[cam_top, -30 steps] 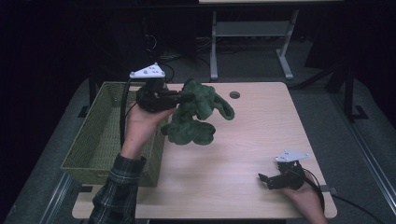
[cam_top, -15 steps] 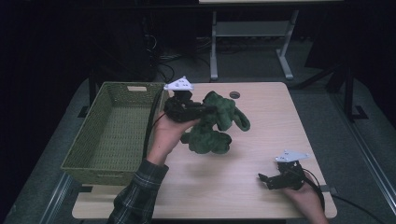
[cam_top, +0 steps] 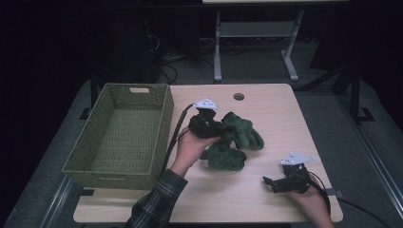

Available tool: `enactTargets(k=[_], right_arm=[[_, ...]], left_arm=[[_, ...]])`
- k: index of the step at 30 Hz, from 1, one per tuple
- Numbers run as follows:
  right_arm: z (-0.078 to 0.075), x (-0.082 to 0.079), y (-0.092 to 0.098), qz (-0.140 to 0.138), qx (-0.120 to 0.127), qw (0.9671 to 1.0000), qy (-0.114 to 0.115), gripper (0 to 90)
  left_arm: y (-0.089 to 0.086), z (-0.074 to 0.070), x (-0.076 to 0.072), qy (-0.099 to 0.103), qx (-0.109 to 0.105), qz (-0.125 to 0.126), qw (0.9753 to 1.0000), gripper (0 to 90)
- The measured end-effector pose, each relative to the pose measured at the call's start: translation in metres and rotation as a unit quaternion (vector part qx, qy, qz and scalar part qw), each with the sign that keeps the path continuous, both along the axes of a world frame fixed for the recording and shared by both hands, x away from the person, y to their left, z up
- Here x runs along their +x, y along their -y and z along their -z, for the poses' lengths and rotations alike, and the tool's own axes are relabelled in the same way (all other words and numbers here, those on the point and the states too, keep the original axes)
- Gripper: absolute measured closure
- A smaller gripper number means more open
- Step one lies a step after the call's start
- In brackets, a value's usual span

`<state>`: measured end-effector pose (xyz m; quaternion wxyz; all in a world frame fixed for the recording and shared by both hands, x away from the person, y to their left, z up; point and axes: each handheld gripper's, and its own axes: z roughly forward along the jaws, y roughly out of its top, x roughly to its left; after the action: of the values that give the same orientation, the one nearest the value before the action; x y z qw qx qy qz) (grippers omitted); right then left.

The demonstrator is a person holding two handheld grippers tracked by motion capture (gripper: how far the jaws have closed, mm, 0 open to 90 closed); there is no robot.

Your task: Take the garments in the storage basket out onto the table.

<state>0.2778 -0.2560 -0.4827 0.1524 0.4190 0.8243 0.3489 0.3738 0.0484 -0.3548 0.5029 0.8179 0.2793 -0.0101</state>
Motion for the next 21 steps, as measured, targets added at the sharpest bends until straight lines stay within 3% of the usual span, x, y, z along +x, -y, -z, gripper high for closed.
enactTargets(k=[3,4,9,21], right_arm=[[0.0,0.0,0.0,0.0,0.0,1.0,0.0,2.6],[0.0,0.0,0.0,0.0,0.0,1.0,0.0,2.6],[0.0,0.0,0.0,0.0,0.0,1.0,0.001,2.6],[0.0,0.0,0.0,-0.001,-0.001,1.0,0.0,2.6]], left_arm=[[0.004,0.009,0.002,-0.009,0.004,0.002,0.9999,86.5],[0.008,0.021,0.005,-0.017,0.01,0.002,0.9998,86.5],[0.015,0.043,0.012,-0.031,0.032,0.003,0.999,86.4],[0.026,0.087,0.026,-0.036,0.078,0.005,0.9963,85.0]])
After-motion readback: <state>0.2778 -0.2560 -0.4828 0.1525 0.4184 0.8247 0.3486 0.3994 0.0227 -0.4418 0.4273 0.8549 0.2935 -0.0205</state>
